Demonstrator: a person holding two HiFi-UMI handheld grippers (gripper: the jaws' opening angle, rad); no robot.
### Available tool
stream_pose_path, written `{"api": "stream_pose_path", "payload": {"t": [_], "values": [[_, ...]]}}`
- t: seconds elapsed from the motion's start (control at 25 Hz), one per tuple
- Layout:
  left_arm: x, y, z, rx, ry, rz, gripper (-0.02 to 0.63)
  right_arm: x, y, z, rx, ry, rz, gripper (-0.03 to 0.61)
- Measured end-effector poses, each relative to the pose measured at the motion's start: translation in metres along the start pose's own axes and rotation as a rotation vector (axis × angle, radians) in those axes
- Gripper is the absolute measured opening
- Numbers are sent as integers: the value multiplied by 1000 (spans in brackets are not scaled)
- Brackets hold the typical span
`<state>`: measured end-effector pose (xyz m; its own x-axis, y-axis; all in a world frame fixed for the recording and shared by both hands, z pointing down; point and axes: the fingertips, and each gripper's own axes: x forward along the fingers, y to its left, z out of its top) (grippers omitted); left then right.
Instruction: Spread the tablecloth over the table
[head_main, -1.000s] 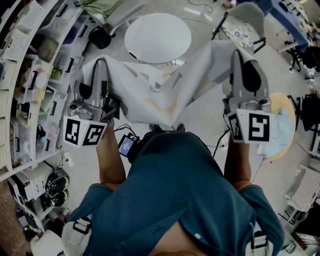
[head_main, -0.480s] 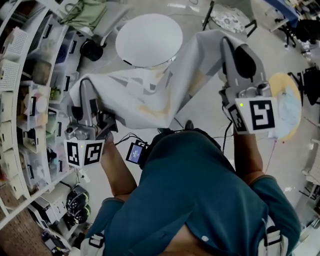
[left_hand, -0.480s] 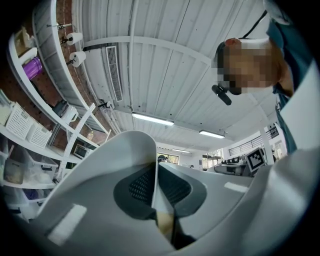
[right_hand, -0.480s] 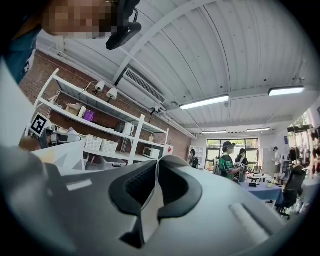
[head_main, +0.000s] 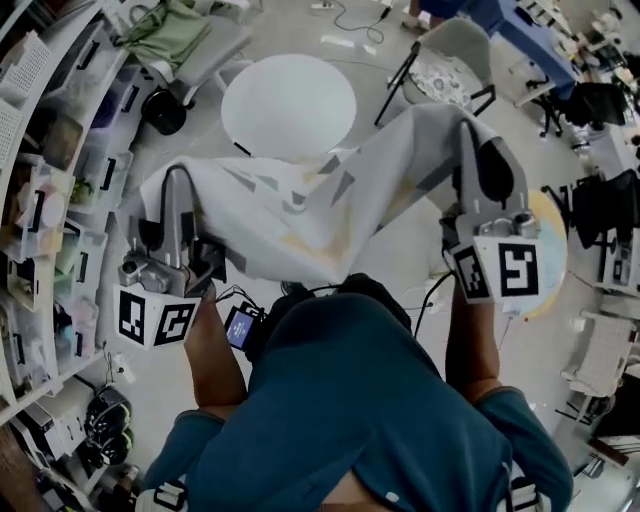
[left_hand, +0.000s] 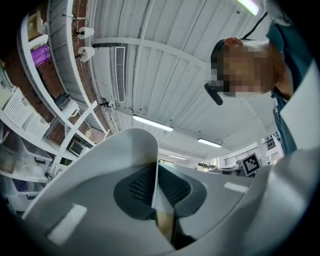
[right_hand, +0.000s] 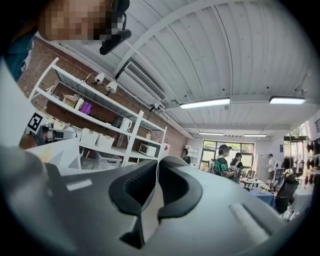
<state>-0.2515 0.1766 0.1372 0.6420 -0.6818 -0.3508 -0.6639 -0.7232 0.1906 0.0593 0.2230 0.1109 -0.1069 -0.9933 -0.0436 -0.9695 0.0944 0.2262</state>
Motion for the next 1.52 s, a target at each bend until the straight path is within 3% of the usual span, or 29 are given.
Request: {"api": "stream_pose_path", "payload": {"t": [0.4,0.84,1.52], "values": [[18,21,-8,2,17,15,5,30,-9,-14,26,-3,8,18],[73,16,-18,79,27,122,6,94,-61,-30,93,-67,125,18],[136,-5,-66,146,54,281,6,164,-134,-75,164,-114,284,18]]}}
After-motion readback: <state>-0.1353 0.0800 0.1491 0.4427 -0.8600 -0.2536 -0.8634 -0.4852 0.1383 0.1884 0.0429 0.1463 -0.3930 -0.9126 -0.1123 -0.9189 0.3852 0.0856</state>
